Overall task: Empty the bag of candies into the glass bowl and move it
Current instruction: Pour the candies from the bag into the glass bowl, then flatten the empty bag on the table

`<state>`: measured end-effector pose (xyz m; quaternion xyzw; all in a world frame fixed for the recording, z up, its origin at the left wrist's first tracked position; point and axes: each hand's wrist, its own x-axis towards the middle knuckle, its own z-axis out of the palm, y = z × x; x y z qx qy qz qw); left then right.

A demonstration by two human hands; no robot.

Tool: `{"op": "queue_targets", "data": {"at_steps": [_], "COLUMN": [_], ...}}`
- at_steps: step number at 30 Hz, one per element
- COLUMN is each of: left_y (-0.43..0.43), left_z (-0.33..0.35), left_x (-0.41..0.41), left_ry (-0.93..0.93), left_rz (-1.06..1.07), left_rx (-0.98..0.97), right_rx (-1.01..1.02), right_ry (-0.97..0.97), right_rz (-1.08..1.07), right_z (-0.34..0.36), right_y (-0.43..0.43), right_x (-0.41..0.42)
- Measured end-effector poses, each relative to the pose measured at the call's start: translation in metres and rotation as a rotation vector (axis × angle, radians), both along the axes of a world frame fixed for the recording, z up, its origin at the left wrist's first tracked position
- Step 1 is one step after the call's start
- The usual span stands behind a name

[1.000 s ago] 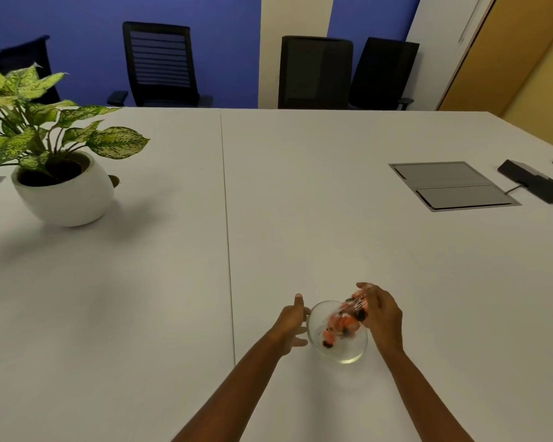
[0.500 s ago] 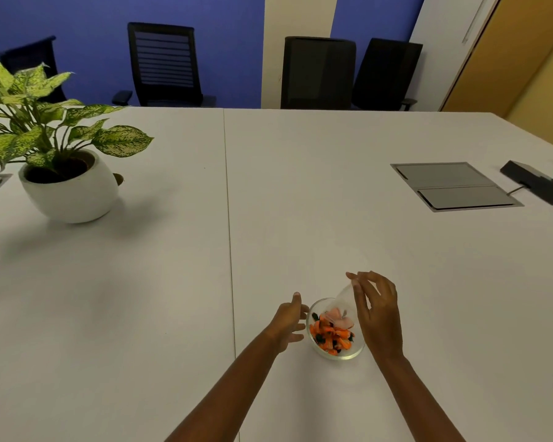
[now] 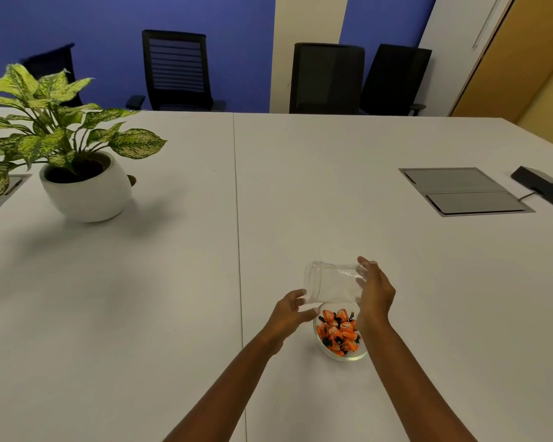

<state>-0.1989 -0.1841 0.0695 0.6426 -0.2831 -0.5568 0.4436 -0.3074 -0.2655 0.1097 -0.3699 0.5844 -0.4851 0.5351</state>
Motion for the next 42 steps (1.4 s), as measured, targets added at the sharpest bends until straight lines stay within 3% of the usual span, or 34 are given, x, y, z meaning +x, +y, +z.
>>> {"op": "queue_targets", "data": {"at_steps": [4,10,15,19,22,26,29,33,36,39,42], "left_y": [0.003,0.006,0.010,0.011,0.011,0.013,0.014,0.017,0.021,0.030,0.038], "left_z": [0.002,0.001,0.002,0.002,0.004,0.007,0.012,0.017,0.019,0.012,0.003], "left_x": [0.007,0.013,0.027,0.038,0.047,0.066,0.078,0.084,0.081,0.078,0.078], "left_ry": [0.028,0.047,-0.053,-0.184,-0.260,-0.336,-0.378,-0.244,-0.060,-0.063,-0.012], "left_rz": [0.098,0.268,0.383,0.339,0.357,0.318,0.296,0.350,0.302,0.203,0.334], "left_rx": [-0.095,-0.238,-0.274,-0.281,-0.280,-0.269,-0.262,-0.267,-0.126,-0.041,-0.105], "right_rx": [0.126,0.487,0.551,0.538,0.404,0.095,0.019,0.034,0.135,0.231,0.241], "right_ry": [-0.063,-0.190,-0.152,-0.144,-0.068,0.158,0.252,0.236,0.098,-0.006,-0.015], "right_rz": [0.046,0.197,0.268,0.256,0.246,0.477,0.683,0.717,0.626,0.602,0.581], "right_z": [-0.002,-0.007,-0.016,-0.020,-0.021,-0.016,-0.009,-0.009,-0.010,-0.012,-0.015], "right_y": [0.004,0.008,0.012,0.011,0.010,0.008,0.009,0.013,0.016,0.020,0.025], "right_x": [0.006,0.012,0.014,0.017,0.022,0.026,0.033,0.046,0.058,0.069,0.080]}}
